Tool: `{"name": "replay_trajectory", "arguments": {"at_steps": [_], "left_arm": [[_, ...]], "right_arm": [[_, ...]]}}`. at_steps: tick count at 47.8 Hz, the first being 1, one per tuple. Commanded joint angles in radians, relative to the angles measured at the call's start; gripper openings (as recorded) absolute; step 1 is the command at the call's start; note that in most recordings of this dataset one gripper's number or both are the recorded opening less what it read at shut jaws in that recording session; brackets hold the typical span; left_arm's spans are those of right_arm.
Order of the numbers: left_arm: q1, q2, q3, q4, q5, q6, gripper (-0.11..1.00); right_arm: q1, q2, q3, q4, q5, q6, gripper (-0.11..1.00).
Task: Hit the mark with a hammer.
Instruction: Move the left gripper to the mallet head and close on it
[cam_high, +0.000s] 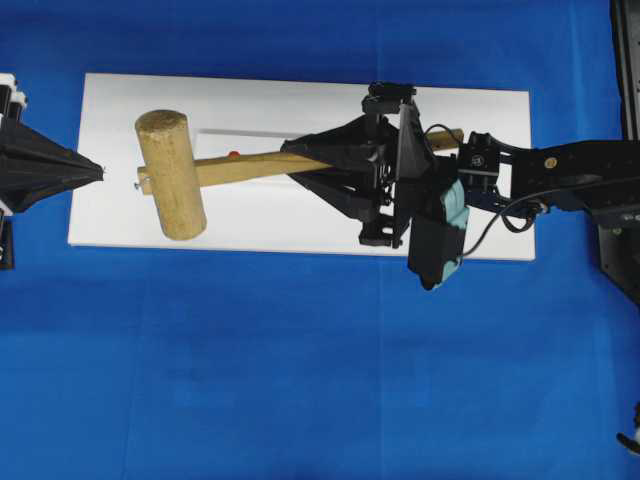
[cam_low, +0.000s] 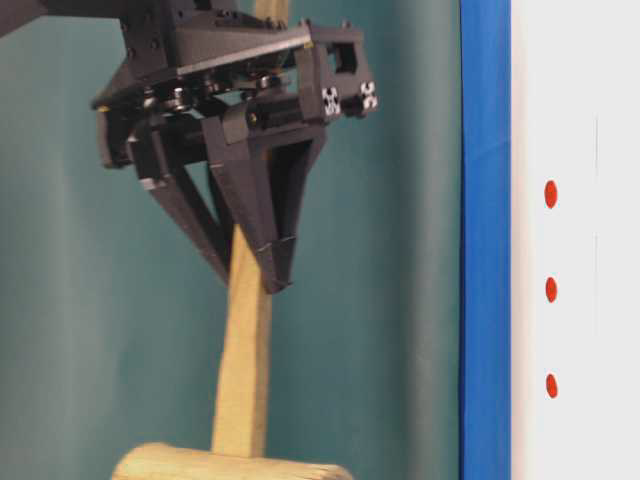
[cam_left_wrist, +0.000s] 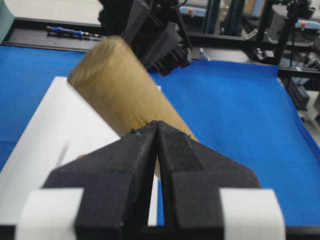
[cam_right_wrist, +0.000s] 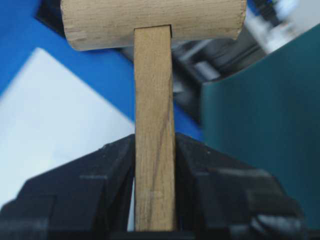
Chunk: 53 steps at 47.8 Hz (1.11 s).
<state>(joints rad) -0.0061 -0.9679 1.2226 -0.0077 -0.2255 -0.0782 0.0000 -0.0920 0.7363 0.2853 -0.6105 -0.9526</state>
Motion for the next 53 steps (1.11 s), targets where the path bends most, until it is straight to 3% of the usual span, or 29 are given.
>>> {"name": "replay_trajectory", "arguments": {"at_steps": [1,8,13,23,38,41,48,53], "left_arm": [[0.002,0.008,-0.009,0.000,-0.005,-0.002,0.00],[0.002,0.006,-0.009,-0.002,-0.005,-0.002,0.00],[0.002,0.005,-0.009,-0.006,-0.005,-0.002,0.00],[0.003,0.005,-0.009,-0.009,-0.009,-0.008,0.00],[0.048,0.014,-0.008,-0.009,-0.014,-0.114,0.02],[0.046,0.017,-0.008,-0.008,-0.014,-0.129,0.14],[0.044,0.029,-0.008,-0.009,-0.017,-0.150,0.60],[0.044,0.041,-0.009,-0.008,-0.035,-0.153,0.86]], "right_arm": [[0.000,-0.032,-0.014,0.015,-0.040,-0.066,0.09],[0.005,-0.032,-0.014,0.040,-0.044,-0.173,0.09],[0.008,-0.032,-0.012,0.060,-0.044,-0.209,0.09],[0.017,-0.032,-0.015,0.064,-0.048,-0.221,0.09],[0.028,-0.032,-0.025,0.064,-0.058,-0.221,0.09],[0.028,-0.032,-0.025,0.064,-0.058,-0.221,0.09],[0.028,-0.032,-0.025,0.063,-0.060,-0.221,0.09],[0.028,-0.032,-0.025,0.063,-0.060,-0.221,0.09]]}}
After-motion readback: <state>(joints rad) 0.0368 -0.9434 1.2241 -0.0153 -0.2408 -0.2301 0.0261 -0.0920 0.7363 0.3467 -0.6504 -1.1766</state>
